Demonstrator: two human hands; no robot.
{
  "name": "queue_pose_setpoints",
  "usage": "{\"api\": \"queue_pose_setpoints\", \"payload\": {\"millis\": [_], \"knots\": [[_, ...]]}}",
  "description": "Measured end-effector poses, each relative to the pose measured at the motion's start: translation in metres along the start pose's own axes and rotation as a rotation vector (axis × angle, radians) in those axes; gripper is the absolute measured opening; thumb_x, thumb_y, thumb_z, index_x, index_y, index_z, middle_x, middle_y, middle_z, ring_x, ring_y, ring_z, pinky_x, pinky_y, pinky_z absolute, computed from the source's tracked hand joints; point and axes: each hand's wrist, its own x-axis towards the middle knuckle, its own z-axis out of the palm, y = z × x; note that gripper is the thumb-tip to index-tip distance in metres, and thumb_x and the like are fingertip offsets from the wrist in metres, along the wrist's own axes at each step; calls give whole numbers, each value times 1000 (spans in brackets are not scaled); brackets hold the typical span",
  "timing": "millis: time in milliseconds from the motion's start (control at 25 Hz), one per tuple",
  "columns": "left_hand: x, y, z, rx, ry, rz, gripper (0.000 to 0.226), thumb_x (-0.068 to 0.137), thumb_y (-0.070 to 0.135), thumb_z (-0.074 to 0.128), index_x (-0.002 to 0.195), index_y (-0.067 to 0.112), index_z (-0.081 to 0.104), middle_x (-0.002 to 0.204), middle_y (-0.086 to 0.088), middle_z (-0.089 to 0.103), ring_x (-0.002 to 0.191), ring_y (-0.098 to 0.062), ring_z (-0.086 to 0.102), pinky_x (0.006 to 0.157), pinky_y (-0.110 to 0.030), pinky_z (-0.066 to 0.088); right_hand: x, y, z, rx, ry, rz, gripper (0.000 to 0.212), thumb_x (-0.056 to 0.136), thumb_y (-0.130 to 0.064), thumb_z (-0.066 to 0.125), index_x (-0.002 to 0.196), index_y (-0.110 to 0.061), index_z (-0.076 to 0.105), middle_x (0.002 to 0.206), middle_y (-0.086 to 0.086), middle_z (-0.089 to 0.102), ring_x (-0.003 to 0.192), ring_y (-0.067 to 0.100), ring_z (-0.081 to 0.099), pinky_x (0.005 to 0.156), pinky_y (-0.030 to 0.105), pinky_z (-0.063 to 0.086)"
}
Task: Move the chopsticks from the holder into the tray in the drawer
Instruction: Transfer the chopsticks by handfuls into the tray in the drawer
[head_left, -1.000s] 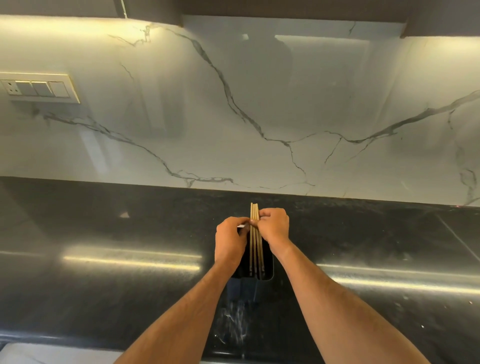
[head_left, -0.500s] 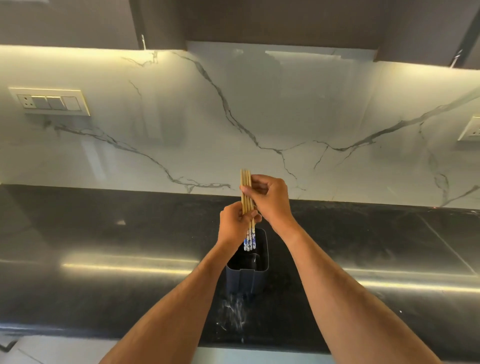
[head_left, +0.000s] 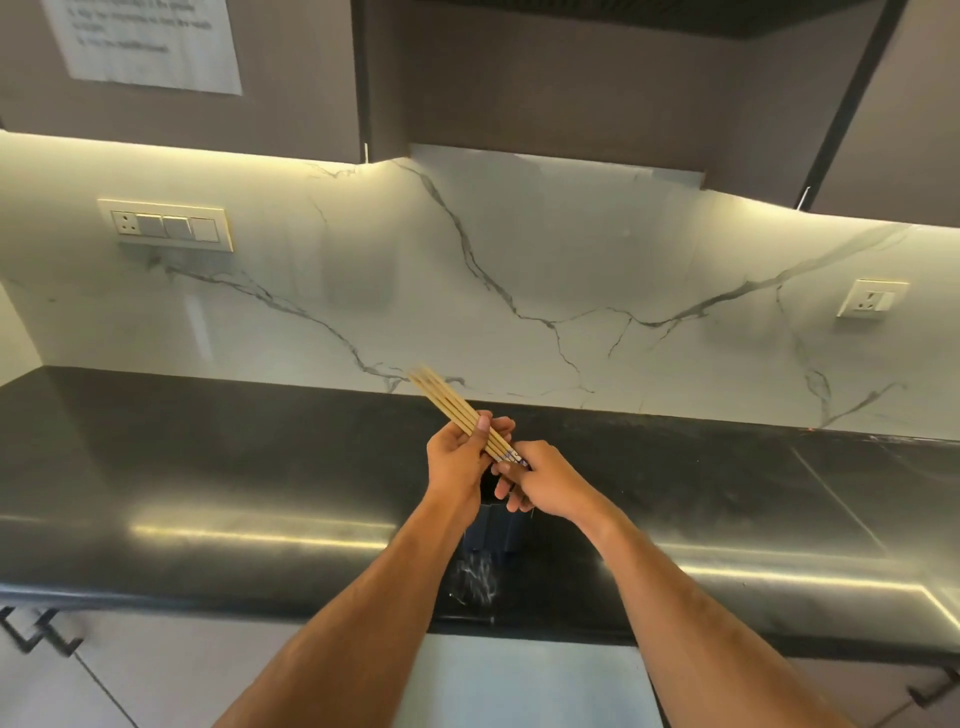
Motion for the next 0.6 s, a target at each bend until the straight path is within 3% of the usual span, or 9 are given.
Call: {"api": "queue_pose_setpoints", "payload": {"millis": [120,160,280,360,440,480,520,600], "knots": [[-23,4,-9,90,14,-28,19,98,18,64,105,2,69,103,-17,77,91,-29,74,91,-48,59,-15,0,5,-151,12,14,20,106,-26,51,93,-20,65,78,4,74,61,15,72,70,38,65],[-30,7,-12,230,40,-21,17,97,19,66,103,4,72,98,-14,78,92,-27,75,92,-46,59,-20,-1,6,-188,33,19,19,105,-26,52,92,-21,65,77,3,74,58,12,71,67,36,64],[-51,15,-30,911,99,139,17,91,34,73,91,17,75,77,4,75,73,-10,72,74,-32,62,-39,-5,4,-321,117,22,11,104,-25,56,96,-23,63,78,-2,71,59,7,70,58,22,58],[-67,26,-44,1273,82,433,16,93,36,71,93,20,72,81,10,71,71,-6,66,67,-26,59,-54,-6,-2,-463,151,-6,7,102,-21,58,100,-19,65,80,-2,69,66,10,70,60,25,58],[-74,34,-54,1518,-2,864,19,92,26,73,107,16,69,100,-1,73,90,-16,69,82,-34,60,-66,-8,-6,-637,169,-63,9,102,-18,58,101,-16,66,79,-3,65,64,10,65,55,22,50],[-75,37,-57,1616,-81,994,31,90,21,75,117,11,67,113,-8,72,103,-25,68,92,-40,57,-72,-10,-6,-715,172,-97,10,101,-17,58,102,-15,67,79,-3,63,61,8,60,52,19,42],[-76,41,-56,1711,-185,1002,43,89,20,75,128,8,62,125,-12,68,116,-30,65,101,-43,52,-77,-12,-5,-774,168,-129,10,101,-17,58,104,-14,67,80,-2,63,59,6,56,51,18,36],[-79,44,-51,1891,-359,788,53,93,22,72,140,9,53,138,-13,61,128,-32,58,110,-44,46,-86,-17,0,-861,157,-194,11,102,-18,59,108,-14,67,85,2,68,61,9,56,51,18,33]]}}
